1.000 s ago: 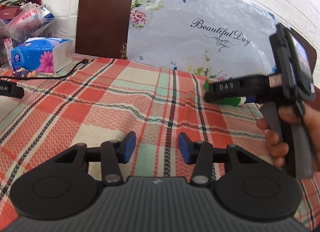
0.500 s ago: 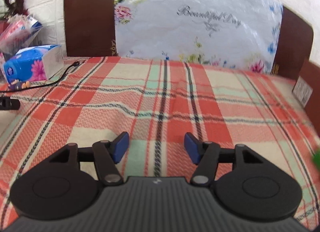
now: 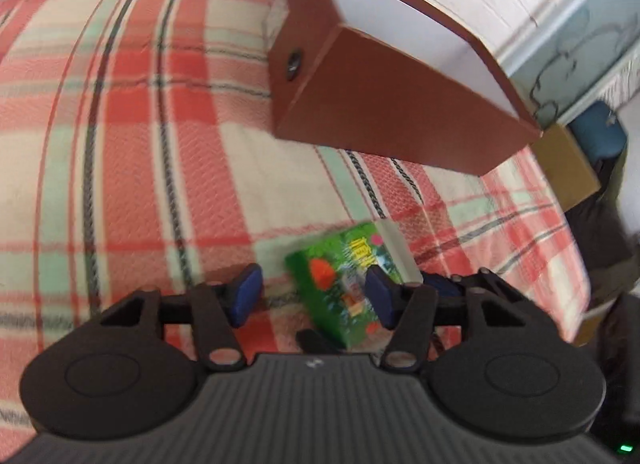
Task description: Organize objects
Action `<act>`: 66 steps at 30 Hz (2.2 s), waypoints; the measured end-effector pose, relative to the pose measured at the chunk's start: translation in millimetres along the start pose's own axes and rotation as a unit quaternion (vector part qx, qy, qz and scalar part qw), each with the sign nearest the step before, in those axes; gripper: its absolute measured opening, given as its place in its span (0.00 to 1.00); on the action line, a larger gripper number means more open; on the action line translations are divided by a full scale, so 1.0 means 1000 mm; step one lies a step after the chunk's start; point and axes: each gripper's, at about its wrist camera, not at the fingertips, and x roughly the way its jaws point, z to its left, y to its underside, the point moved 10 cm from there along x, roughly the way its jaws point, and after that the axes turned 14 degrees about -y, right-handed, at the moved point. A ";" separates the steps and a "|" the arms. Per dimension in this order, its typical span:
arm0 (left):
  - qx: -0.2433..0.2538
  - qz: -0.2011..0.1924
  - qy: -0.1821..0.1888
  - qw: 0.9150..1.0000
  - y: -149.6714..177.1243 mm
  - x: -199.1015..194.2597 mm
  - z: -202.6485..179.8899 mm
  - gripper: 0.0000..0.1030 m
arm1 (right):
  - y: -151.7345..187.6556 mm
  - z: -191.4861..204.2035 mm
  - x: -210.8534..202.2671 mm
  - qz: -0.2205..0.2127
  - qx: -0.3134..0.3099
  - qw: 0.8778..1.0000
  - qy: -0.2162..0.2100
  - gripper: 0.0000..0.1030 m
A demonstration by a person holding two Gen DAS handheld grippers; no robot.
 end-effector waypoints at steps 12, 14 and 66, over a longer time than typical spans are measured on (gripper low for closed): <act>0.139 -0.138 0.016 0.980 -0.154 -0.055 -0.138 0.41 | -0.129 -0.091 -0.094 -0.171 -0.013 0.980 0.097 0.62; 0.139 -0.132 0.008 0.981 -0.172 -0.030 -0.152 0.41 | -0.142 -0.127 -0.086 -0.158 0.008 0.982 0.103 0.62; 0.087 -0.160 -0.199 0.963 -0.045 -0.080 -0.021 0.85 | -0.076 -0.077 -0.166 -0.222 0.200 0.954 0.027 0.82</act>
